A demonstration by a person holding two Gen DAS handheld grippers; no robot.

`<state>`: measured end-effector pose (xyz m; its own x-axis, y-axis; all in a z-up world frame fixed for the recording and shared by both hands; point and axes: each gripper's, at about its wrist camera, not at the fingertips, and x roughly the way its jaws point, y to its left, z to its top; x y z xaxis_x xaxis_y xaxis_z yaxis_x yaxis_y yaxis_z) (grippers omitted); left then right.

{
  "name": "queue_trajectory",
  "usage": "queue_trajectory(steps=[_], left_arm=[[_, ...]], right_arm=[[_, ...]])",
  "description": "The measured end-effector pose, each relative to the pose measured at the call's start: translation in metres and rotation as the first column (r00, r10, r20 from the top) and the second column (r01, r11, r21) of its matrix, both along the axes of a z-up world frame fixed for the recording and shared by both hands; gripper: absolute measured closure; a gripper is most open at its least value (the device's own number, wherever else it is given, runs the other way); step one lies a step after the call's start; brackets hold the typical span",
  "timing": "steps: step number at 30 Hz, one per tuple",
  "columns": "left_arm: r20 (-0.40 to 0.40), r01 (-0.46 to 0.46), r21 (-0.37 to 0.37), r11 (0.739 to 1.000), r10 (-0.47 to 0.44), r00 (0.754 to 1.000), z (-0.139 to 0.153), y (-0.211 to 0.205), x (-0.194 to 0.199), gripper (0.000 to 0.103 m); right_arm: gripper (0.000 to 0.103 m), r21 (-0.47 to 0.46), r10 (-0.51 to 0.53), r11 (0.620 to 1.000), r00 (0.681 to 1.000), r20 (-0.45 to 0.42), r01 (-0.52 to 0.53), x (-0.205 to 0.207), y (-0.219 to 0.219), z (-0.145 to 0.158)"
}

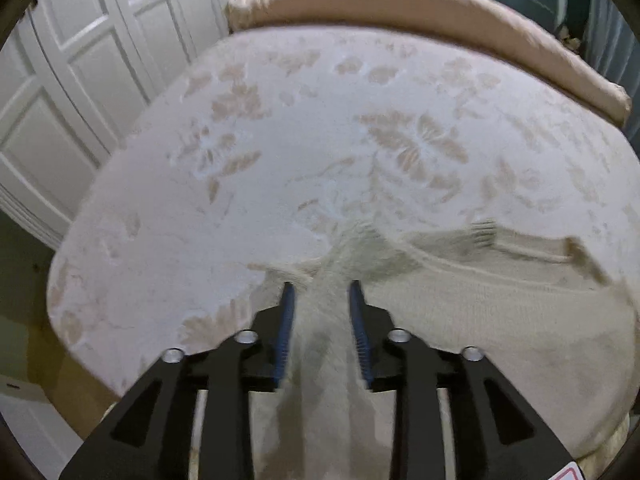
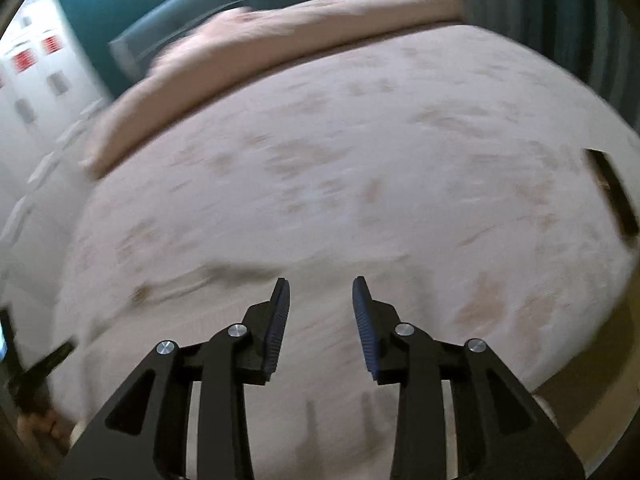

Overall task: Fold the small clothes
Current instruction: 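Open both tools and release the folded sweater edge onto the bed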

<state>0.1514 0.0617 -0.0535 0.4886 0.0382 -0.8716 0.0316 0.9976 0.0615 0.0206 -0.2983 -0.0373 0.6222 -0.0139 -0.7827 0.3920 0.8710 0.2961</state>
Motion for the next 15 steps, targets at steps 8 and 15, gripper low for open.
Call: queue_trajectory(steps=[8, 15], left_arm=[[-0.003, 0.141, 0.042, 0.989, -0.141, 0.990, 0.013, -0.059, -0.060, 0.057], [-0.152, 0.167, 0.087, 0.982, -0.153, 0.976, -0.046, -0.055, -0.084, 0.054]], right_arm=[[0.071, 0.073, 0.450, 0.893, 0.887, -0.106, -0.445, -0.008, 0.167, -0.035], [0.074, 0.062, 0.403, 0.915, 0.893, -0.200, -0.399, -0.032, 0.133, -0.069]])
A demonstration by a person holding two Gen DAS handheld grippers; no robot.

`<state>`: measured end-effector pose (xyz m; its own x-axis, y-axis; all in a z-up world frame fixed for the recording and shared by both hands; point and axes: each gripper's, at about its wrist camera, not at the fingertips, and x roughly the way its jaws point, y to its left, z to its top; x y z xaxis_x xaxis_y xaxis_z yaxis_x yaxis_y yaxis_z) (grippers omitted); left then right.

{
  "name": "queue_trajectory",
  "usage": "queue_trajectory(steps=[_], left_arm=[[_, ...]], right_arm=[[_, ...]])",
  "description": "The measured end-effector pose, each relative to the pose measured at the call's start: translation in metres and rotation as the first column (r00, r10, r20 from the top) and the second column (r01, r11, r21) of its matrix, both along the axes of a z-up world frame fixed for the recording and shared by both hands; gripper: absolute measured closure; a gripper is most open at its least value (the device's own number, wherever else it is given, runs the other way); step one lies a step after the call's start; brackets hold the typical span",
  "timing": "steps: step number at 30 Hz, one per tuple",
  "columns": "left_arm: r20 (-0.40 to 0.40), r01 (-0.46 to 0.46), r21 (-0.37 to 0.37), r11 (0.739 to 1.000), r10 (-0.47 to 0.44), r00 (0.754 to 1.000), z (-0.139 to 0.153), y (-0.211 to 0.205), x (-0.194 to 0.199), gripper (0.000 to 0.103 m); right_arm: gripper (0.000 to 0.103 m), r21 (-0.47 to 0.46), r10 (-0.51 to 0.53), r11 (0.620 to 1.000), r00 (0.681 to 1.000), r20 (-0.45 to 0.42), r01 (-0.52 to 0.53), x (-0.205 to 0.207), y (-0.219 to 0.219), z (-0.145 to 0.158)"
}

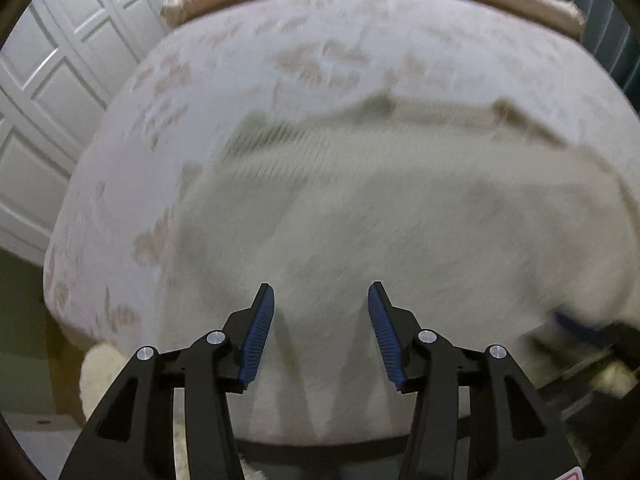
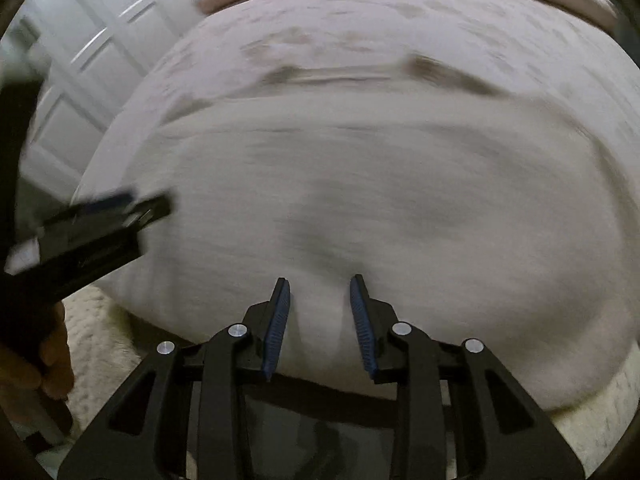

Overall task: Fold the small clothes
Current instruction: 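Open both tools and release the folded sweater edge onto the bed, then lower both tools onto the sweater and pinch its folded edge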

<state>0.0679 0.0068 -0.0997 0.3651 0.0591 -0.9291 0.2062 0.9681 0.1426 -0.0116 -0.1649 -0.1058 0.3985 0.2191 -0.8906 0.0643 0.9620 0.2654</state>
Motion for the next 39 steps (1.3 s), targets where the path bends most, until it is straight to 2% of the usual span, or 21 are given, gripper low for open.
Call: queue_trajectory(steps=[3, 5, 6, 8, 9, 10, 12, 14, 16, 18, 21, 22, 23, 26, 27, 29, 32, 34, 35, 39], left_arm=[[-0.032, -0.062, 0.012, 0.998, 0.062, 0.998, -0.015, 0.039, -0.009, 0.048], [-0.040, -0.106, 0.020, 0.994, 0.107, 0.993, -0.021, 0.064, -0.014, 0.043], [-0.041, -0.124, 0.019, 0.992, 0.125, 0.991, -0.023, 0.076, -0.017, 0.040], [-0.051, -0.143, -0.002, 0.990, 0.143, 0.988, -0.025, 0.090, -0.020, 0.039], [-0.055, -0.145, -0.007, 0.989, 0.144, 0.988, -0.025, 0.090, -0.020, 0.039], [-0.055, -0.146, -0.001, 0.989, 0.146, 0.988, -0.023, 0.089, -0.019, 0.039], [-0.043, -0.142, 0.012, 0.990, 0.142, 0.989, -0.016, 0.080, -0.017, 0.040], [-0.031, -0.126, 0.032, 0.991, 0.127, 0.991, -0.016, 0.071, -0.015, 0.040], [-0.034, -0.122, 0.055, 0.991, 0.124, 0.992, -0.021, 0.065, -0.015, 0.040], [-0.034, -0.127, 0.050, 0.991, 0.128, 0.991, -0.023, 0.068, -0.015, 0.040], [-0.037, -0.127, 0.039, 0.991, 0.128, 0.991, -0.018, 0.071, -0.015, 0.040], [-0.037, -0.127, 0.038, 0.991, 0.128, 0.991, -0.018, 0.072, -0.015, 0.040], [-0.036, -0.128, 0.040, 0.991, 0.129, 0.991, -0.020, 0.071, -0.015, 0.040], [-0.033, -0.127, 0.054, 0.990, 0.129, 0.991, -0.020, 0.068, -0.015, 0.040], [-0.031, -0.127, 0.057, 0.990, 0.129, 0.991, -0.021, 0.068, -0.015, 0.040], [-0.032, -0.129, 0.056, 0.990, 0.131, 0.991, -0.022, 0.068, -0.015, 0.039], [-0.027, -0.135, 0.054, 0.989, 0.136, 0.990, -0.021, 0.067, -0.015, 0.039], [-0.024, -0.134, 0.063, 0.989, 0.136, 0.990, -0.023, 0.064, -0.016, 0.039], [-0.026, -0.136, 0.066, 0.989, 0.138, 0.990, -0.023, 0.063, -0.015, 0.039], [-0.020, -0.146, 0.031, 0.989, 0.147, 0.989, -0.013, 0.064, -0.012, 0.040]], right_arm=[[0.077, -0.023, -0.131, 0.991, 0.991, -0.010, 0.131, -0.031, -0.056, 0.001], [0.075, -0.104, -0.262, 0.961, 0.964, -0.041, 0.257, -0.053, -0.091, -0.003], [0.077, -0.154, -0.324, 0.937, 0.944, -0.057, 0.313, -0.063, -0.110, -0.008], [0.088, -0.064, -0.386, 0.922, 0.919, -0.077, 0.382, -0.079, -0.136, -0.012], [0.087, -0.020, -0.416, 0.909, 0.906, -0.080, 0.416, -0.083, -0.145, -0.008], [0.086, -0.018, -0.431, 0.902, 0.900, -0.060, 0.431, -0.084, -0.147, 0.000], [0.079, -0.028, -0.419, 0.908, 0.908, -0.004, 0.419, -0.078, -0.139, 0.017], [0.077, -0.034, -0.386, 0.921, 0.922, 0.021, 0.387, -0.069, -0.131, 0.020], [0.076, -0.121, -0.360, 0.928, 0.932, -0.043, 0.353, -0.059, -0.127, -0.003], [0.078, -0.133, -0.371, 0.924, 0.925, -0.083, 0.359, -0.060, -0.132, -0.022], [0.075, -0.113, -0.379, 0.921, 0.925, -0.029, 0.374, -0.060, -0.126, 0.006], [0.073, -0.108, -0.367, 0.925, 0.930, -0.009, 0.364, -0.059, -0.122, 0.012], [0.066, -0.107, -0.355, 0.930, 0.935, -0.005, 0.352, -0.056, -0.118, 0.013], [0.064, -0.158, -0.313, 0.941, 0.946, -0.082, 0.298, -0.048, -0.109, -0.019], [0.064, -0.166, -0.312, 0.941, 0.947, -0.078, 0.296, -0.047, -0.107, -0.024], [0.064, -0.175, -0.317, 0.937, 0.946, -0.064, 0.302, -0.046, -0.103, -0.010], [0.064, -0.127, -0.337, 0.934, 0.941, -0.008, 0.334, -0.046, -0.105, 0.008], [0.061, -0.125, -0.367, 0.921, 0.929, 0.034, 0.369, -0.041, -0.114, 0.017], [0.056, -0.119, -0.388, 0.913, 0.920, 0.049, 0.391, -0.036, -0.121, 0.021], [0.055, -0.083, -0.432, 0.896, 0.900, 0.061, 0.436, -0.011, -0.147, 0.027]])
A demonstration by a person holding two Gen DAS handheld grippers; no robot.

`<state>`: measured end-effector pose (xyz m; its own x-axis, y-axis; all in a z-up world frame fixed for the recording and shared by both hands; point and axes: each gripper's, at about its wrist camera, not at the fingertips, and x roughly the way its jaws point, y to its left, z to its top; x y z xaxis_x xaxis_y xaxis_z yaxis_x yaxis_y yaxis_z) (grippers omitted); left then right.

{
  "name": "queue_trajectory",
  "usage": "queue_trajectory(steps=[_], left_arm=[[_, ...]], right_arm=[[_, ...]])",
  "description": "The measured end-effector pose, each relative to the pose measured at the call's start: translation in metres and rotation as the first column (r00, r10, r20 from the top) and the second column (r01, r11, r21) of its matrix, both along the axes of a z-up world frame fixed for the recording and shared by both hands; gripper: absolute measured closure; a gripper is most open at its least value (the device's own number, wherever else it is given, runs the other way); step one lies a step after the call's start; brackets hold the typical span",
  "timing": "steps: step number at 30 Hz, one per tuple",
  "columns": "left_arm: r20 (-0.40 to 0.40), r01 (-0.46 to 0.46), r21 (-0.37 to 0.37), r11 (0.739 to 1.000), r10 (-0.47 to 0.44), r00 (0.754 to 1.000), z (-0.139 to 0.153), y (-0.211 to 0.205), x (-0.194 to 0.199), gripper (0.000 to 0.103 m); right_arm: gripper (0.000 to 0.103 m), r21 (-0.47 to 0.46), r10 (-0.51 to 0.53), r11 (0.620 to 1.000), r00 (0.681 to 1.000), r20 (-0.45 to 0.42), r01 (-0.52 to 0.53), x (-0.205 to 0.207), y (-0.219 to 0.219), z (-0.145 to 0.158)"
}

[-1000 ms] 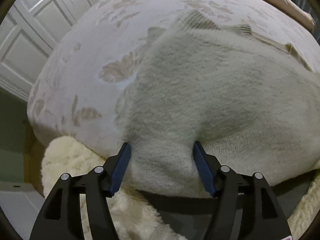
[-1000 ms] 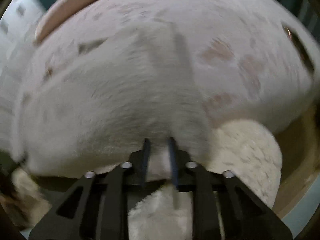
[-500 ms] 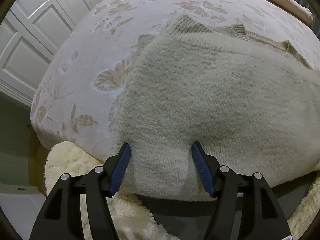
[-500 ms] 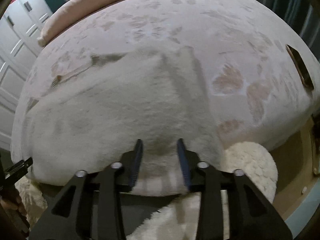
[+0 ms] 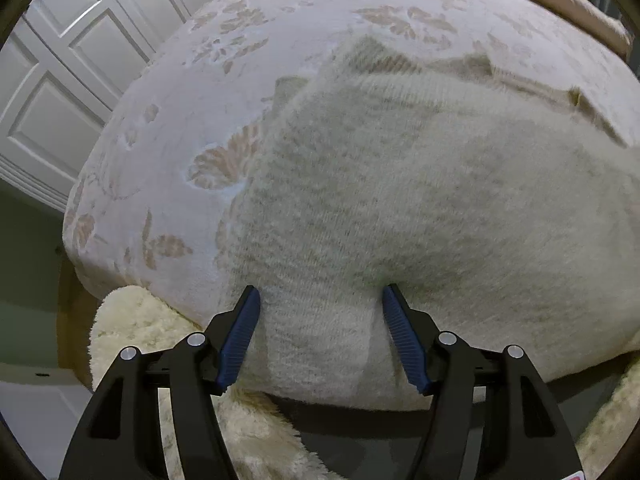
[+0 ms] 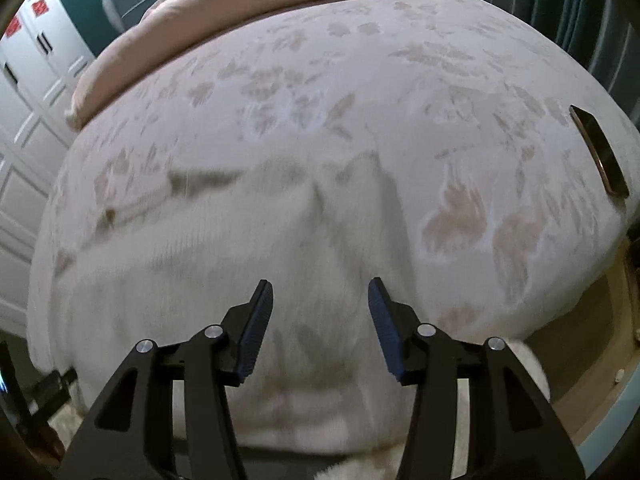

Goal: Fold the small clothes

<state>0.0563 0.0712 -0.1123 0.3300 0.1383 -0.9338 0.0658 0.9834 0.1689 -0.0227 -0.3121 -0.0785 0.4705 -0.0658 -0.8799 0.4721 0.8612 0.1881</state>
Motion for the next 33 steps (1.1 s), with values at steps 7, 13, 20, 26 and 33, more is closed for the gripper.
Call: queue_trajectory(steps=[7, 13, 20, 26, 33], left_arm=[[0.069, -0.014, -0.020, 1.000, 0.015, 0.997, 0.023, -0.001, 0.026, 0.040], [0.108, -0.016, -0.009, 1.000, 0.017, 0.994, 0.032, -0.005, 0.064, 0.040], [0.082, -0.025, -0.032, 0.999, 0.028, 0.996, 0.015, -0.004, 0.100, 0.036], [0.022, -0.068, -0.251, 0.966, 0.076, 0.997, -0.004, 0.016, 0.116, 0.057], [0.088, -0.011, -0.395, 0.919, 0.050, 0.995, 0.028, 0.017, 0.109, 0.097]], right_arm=[[0.041, -0.037, -0.014, 0.999, 0.999, -0.033, 0.012, 0.039, -0.011, -0.017], [0.040, -0.014, -0.012, 1.000, 0.999, -0.041, 0.011, 0.053, -0.009, -0.025], [0.045, -0.002, 0.009, 1.000, 0.998, -0.058, -0.010, 0.069, -0.006, -0.038], [0.086, 0.022, 0.026, 0.999, 0.999, -0.019, -0.026, 0.072, -0.005, -0.036], [0.097, 0.026, 0.034, 0.999, 0.996, 0.077, -0.036, 0.058, -0.006, -0.008]])
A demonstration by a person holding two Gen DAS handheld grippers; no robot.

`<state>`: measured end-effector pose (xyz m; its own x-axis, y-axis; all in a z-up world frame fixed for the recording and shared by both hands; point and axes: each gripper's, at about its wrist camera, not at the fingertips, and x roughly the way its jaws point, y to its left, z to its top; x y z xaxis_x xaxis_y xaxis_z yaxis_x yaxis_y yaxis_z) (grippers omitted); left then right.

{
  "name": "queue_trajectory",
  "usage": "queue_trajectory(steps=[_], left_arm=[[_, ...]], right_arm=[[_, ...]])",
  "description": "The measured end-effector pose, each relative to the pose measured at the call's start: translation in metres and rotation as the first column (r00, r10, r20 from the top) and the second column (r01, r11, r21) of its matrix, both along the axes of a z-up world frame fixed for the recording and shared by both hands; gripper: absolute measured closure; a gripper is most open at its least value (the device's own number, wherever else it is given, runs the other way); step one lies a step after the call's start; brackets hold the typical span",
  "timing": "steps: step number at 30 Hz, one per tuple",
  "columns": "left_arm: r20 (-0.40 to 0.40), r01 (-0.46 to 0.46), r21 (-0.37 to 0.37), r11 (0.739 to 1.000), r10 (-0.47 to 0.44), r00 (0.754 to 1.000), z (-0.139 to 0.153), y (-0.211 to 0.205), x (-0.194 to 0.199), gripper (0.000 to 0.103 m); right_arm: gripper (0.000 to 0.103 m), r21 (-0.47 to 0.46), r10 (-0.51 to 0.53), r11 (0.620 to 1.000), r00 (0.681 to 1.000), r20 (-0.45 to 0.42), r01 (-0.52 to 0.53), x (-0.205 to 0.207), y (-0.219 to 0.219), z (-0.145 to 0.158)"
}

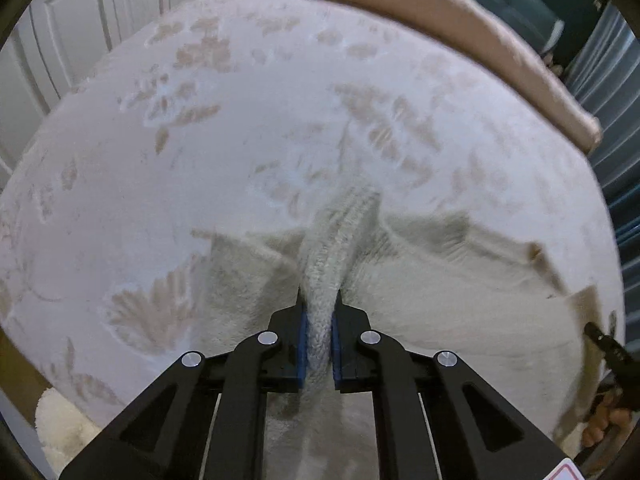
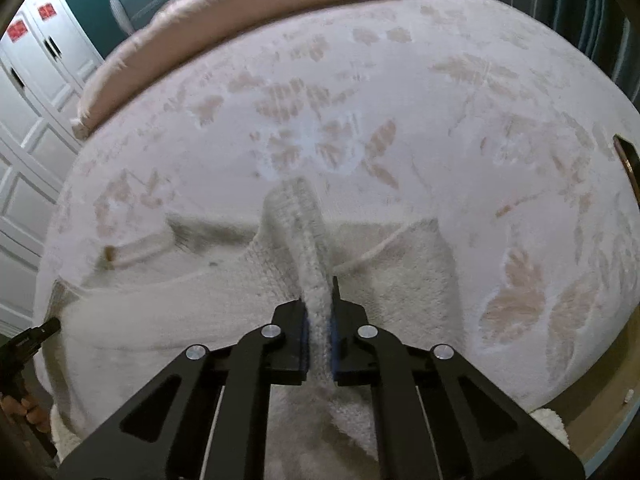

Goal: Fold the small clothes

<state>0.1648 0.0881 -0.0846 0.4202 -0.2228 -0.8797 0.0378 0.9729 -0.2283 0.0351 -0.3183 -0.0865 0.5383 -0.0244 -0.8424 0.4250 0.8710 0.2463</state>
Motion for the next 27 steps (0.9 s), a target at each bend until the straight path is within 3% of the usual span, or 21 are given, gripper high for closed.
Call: queue_trajectory(steps=[5, 7, 10, 13, 14, 16, 20, 23, 27], left_arm=[[0.079, -0.033, -0.102, 0.994, 0.042, 0.996, 0.046, 0.016, -0.008, 0.097], [0.106, -0.052, -0.082, 0.995, 0.060, 0.993, 0.051, 0.020, -0.002, 0.097], [0.071, -0.074, -0.026, 0.997, 0.076, 0.995, 0.029, 0.024, 0.015, 0.097], [-0.067, -0.095, 0.065, 0.993, 0.099, 0.993, -0.039, 0.021, 0.038, 0.096], [-0.066, -0.102, 0.069, 0.992, 0.107, 0.992, -0.046, 0.021, 0.038, 0.095], [-0.014, -0.082, 0.119, 0.990, 0.084, 0.996, -0.037, 0.011, 0.033, 0.094], [0.052, -0.030, 0.167, 0.986, 0.022, 0.998, -0.002, 0.001, 0.012, 0.084], [0.088, -0.018, 0.139, 0.990, 0.006, 0.996, 0.025, 0.001, -0.017, 0.084], [0.034, 0.096, -0.016, 0.995, -0.096, 0.995, 0.032, -0.031, -0.067, 0.084]], right_arm=[[0.097, 0.036, -0.038, 0.999, 0.979, 0.199, 0.031, -0.024, -0.015, 0.059], [0.097, 0.046, -0.069, 0.997, 0.968, 0.242, 0.060, -0.027, -0.023, 0.067], [0.097, 0.035, -0.092, 0.996, 0.981, 0.169, 0.087, -0.009, -0.038, 0.039], [0.097, 0.041, -0.096, 0.994, 0.994, -0.045, 0.097, 0.021, -0.046, -0.031], [0.097, 0.034, -0.082, 0.996, 0.994, -0.075, 0.085, 0.024, -0.043, -0.041], [0.094, -0.003, -0.077, 0.997, 0.994, -0.071, 0.077, 0.025, -0.036, -0.037], [0.082, -0.054, -0.101, 0.993, 0.994, 0.035, 0.103, 0.000, -0.016, 0.012], [0.082, -0.054, 0.017, 0.998, 0.997, 0.076, -0.013, -0.018, 0.026, 0.037], [0.082, 0.073, 0.273, 0.958, 0.961, 0.048, -0.276, -0.029, 0.121, 0.027]])
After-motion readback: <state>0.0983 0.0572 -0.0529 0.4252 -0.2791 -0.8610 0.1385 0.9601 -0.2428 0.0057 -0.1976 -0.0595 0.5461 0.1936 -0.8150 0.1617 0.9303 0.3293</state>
